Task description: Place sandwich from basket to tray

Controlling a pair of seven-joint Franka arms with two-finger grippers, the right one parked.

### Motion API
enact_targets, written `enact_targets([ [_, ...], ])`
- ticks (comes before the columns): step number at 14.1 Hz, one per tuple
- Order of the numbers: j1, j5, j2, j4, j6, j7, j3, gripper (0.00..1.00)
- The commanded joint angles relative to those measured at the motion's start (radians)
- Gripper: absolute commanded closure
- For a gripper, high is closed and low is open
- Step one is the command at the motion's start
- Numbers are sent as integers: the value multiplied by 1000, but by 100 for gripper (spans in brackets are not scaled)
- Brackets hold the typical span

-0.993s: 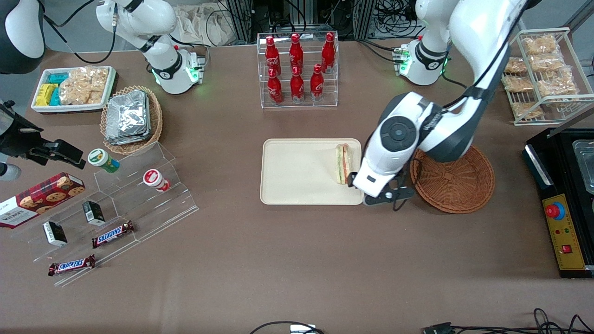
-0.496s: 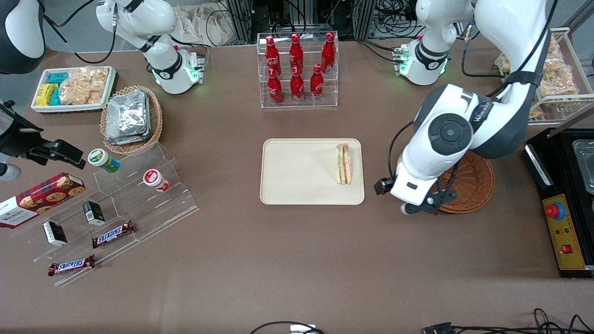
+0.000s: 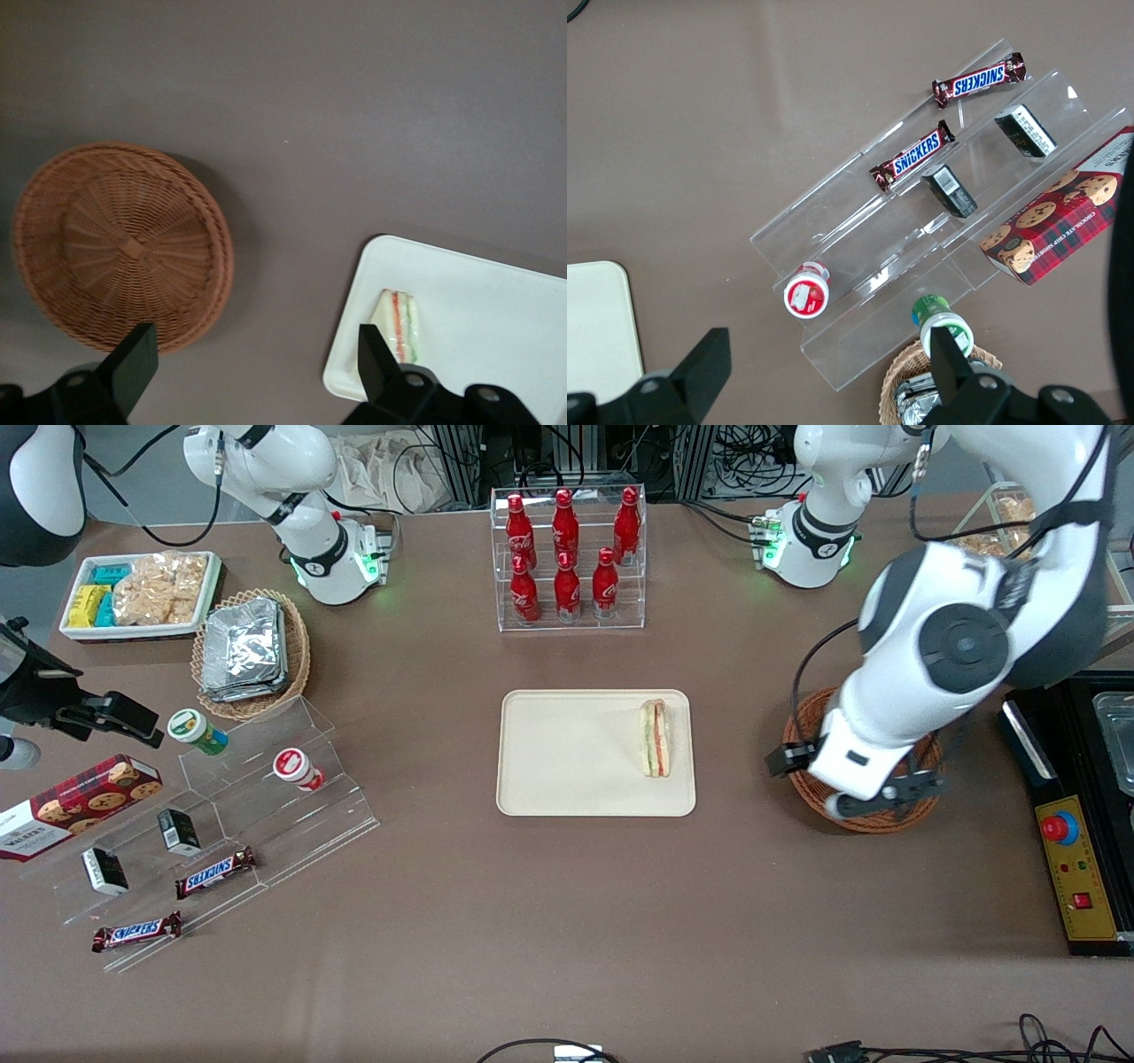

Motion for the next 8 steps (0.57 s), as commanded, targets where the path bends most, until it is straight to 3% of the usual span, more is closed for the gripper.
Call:
enact_targets([
  [1, -4, -58, -95, -31, -51, 109, 87, 0],
  [8, -9, -94, -227, -52, -139, 445, 223, 1],
])
